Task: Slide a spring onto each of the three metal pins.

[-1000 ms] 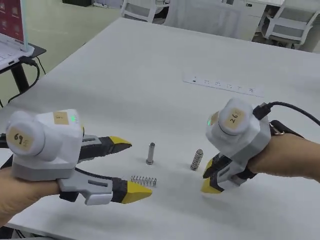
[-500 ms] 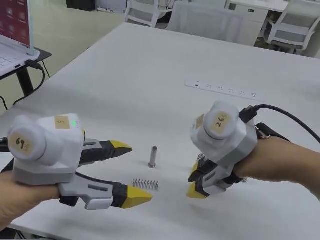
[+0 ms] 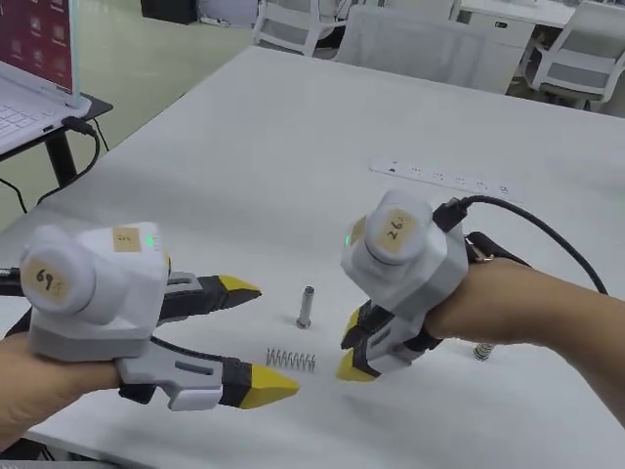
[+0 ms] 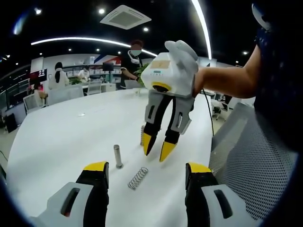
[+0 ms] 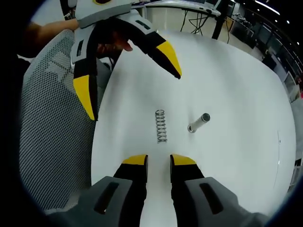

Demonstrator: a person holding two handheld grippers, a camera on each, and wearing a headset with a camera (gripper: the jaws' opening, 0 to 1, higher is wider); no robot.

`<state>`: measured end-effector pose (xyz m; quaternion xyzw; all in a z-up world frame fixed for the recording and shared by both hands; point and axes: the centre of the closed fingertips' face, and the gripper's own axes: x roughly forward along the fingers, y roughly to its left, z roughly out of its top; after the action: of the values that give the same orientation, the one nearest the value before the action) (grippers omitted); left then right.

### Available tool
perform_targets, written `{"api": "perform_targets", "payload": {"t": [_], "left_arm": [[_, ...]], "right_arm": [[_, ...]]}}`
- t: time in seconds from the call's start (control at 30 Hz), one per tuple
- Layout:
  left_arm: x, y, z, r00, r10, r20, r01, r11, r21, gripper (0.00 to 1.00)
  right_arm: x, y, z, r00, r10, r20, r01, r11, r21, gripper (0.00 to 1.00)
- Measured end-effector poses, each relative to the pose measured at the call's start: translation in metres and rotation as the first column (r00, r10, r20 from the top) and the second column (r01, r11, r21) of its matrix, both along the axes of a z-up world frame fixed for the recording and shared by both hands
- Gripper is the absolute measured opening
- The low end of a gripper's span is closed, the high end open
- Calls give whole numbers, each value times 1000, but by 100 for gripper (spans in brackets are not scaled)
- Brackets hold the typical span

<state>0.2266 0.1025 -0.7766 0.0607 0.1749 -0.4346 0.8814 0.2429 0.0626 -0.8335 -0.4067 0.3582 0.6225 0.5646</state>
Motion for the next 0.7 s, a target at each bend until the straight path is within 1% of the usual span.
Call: {"api": "perform_targets", "payload": {"t": [0.2,0.7], "left_arm": [[-1,2,0,1000,6,-1,-6,1000,-1,61],[-3,3,-3,1000,6,-10,-6,1000,1,61]], "right_arm": [[2,11,-4,1000,16,0,-16,1000,-1,17],[1,24,-19,999,40,-8,-40,999,-18,16]]}}
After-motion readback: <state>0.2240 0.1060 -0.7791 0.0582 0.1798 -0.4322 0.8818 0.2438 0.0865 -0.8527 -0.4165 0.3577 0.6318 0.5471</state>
